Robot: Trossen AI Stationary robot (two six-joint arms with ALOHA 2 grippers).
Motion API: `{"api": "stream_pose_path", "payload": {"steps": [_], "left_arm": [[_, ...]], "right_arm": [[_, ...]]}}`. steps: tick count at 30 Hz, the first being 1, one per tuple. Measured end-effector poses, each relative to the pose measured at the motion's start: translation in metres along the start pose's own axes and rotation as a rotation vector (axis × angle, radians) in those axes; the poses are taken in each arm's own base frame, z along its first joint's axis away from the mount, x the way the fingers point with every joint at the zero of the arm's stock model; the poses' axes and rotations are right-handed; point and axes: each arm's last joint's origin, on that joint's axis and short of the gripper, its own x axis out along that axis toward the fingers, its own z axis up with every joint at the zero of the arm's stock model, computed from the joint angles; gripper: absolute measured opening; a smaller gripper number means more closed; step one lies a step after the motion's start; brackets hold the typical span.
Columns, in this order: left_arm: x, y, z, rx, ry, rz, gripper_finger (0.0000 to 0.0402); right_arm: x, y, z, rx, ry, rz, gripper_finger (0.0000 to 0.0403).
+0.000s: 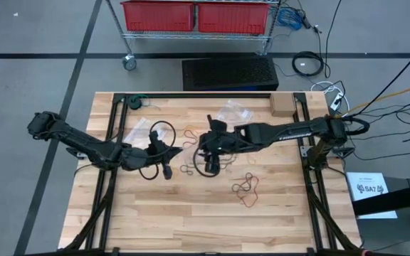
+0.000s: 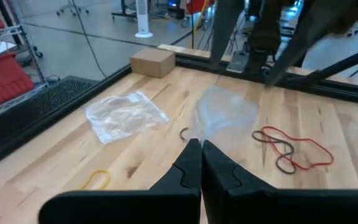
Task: Sort rubber bands
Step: Put the right red rubber band into the zip bag
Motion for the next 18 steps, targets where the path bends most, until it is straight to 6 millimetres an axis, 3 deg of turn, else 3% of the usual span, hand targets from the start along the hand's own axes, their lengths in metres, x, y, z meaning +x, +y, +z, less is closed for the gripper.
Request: {"api": "stream_pose_path", "payload": {"steps": [7,12,18], "left_arm": [[0.000,0.001,-0.001,0.001,0.008,0.012,0.0000],[0.000,0.001,-0.002,0.014,0.014,0.014,0.0000],[0.000,0.002,-0.005,0.033,0.040,0.022,0.0000]], "right_arm": [[-0.030,0.013,-0.024,0.089,0.179,0.000,0.0172],[-0.022,0.030,-0.066,0.149,0.399,-0.025,0.0171],[-0.001,0.049,-0.131,0.212,0.558,0.100,0.0171]]}}
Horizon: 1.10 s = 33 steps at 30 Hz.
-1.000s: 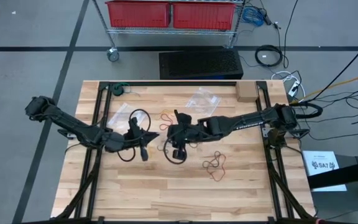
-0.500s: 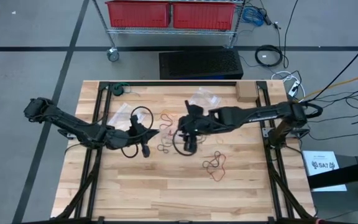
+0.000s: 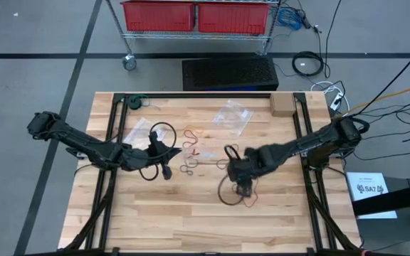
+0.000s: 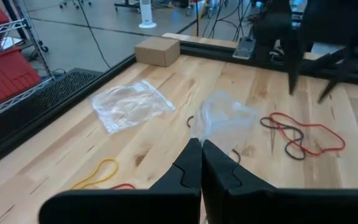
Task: Sort rubber bands
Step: Put the right red rubber band into the zip bag
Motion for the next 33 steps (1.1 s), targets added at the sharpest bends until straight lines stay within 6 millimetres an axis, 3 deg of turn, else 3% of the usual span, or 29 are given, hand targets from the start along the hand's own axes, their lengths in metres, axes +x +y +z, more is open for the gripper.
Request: {"api": "stream_pose_path", "payload": {"steps": [6,10,22,33], "left_arm": [[0.000,0.000,-0.001,0.006,0.007,0.003,0.0000],[0.000,0.000,-0.001,-0.002,0.007,0.003,0.0000],[0.000,0.000,-0.001,-0.007,0.012,0.005,0.0000],[0.000,0.001,-0.003,-0.009,0.029,0.010,0.0000]], "right_arm": [[0.049,-0.011,-0.031,-0.134,0.020,0.032,0.0171],[0.066,-0.023,-0.038,-0.181,0.012,0.034,0.0158],[0.072,-0.031,-0.030,-0.278,-0.057,0.056,0.0058],[0.085,-0.031,-0.033,-0.307,0.005,0.049,0.0091]]}}
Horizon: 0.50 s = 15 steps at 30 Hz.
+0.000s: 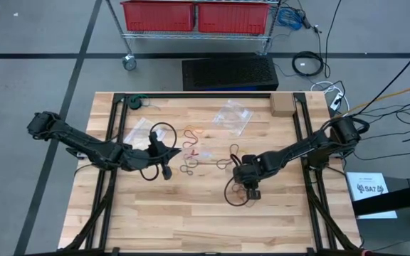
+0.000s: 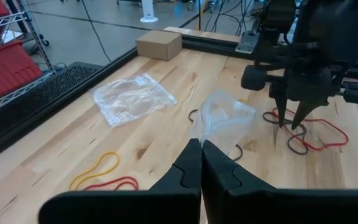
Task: Sort rubber bands
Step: Put the right red rubber band into the zip bag
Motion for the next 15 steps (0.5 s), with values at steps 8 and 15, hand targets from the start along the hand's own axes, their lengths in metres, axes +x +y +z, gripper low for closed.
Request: {"api": "stream_pose_path", "payload": {"steps": [8,15], "left_arm": [[0.000,0.000,-0.001,0.002,0.004,0.001,0.0000],[0.000,0.000,-0.001,0.002,0.004,0.001,0.0000]], "right_arm": [[0.003,0.000,0.002,-0.014,0.005,-0.026,0.0072],[-0.012,0.006,0.014,-0.012,-0.014,-0.051,0.0007]]}}
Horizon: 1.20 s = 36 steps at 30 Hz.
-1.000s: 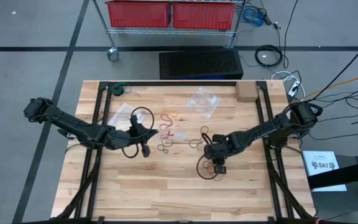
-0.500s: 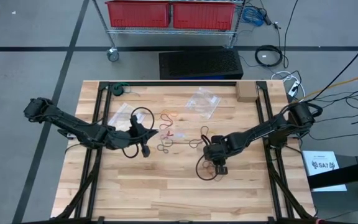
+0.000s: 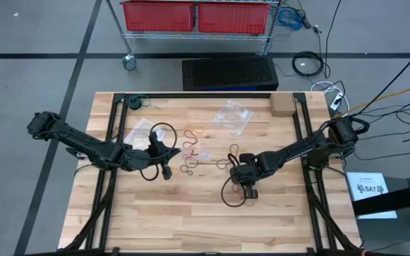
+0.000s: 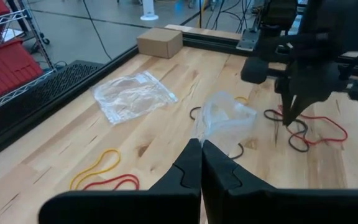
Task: Sort rubber bands
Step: Put the right red rubber band into the zip bag
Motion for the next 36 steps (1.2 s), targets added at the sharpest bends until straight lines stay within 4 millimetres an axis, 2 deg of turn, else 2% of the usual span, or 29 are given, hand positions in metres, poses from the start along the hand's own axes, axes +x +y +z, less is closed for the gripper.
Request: {"api": "stream_pose_path", "payload": {"steps": [5,13,17,23,28,32,36], "left_arm": [[0.000,0.000,0.000,0.000,0.000,0.000,0.0000],[0.000,0.000,0.000,0.001,0.000,0.000,0.0000],[0.000,0.000,0.000,0.002,0.001,0.000,0.0000],[0.000,0.000,0.000,0.002,0.001,0.000,0.0000],[0.000,0.000,0.000,0.002,0.000,-0.001,0.0000],[0.000,0.000,0.000,0.001,0.000,-0.001,0.0000],[0.000,0.000,0.000,-0.004,0.000,-0.004,0.0000]], "right_arm": [[-0.014,0.016,0.003,0.013,0.028,-0.014,0.0002],[-0.020,0.053,-0.017,0.107,0.112,-0.031,0.0001],[-0.021,0.065,-0.025,0.164,0.124,-0.040,0.0000],[-0.013,0.072,-0.039,0.268,0.142,-0.043,0.0000],[-0.009,0.077,-0.040,0.352,0.109,-0.018,0.0009],[-0.008,0.074,-0.044,0.439,0.127,-0.041,0.0035],[-0.007,0.075,-0.044,0.527,0.141,-0.020,0.0077]]}}
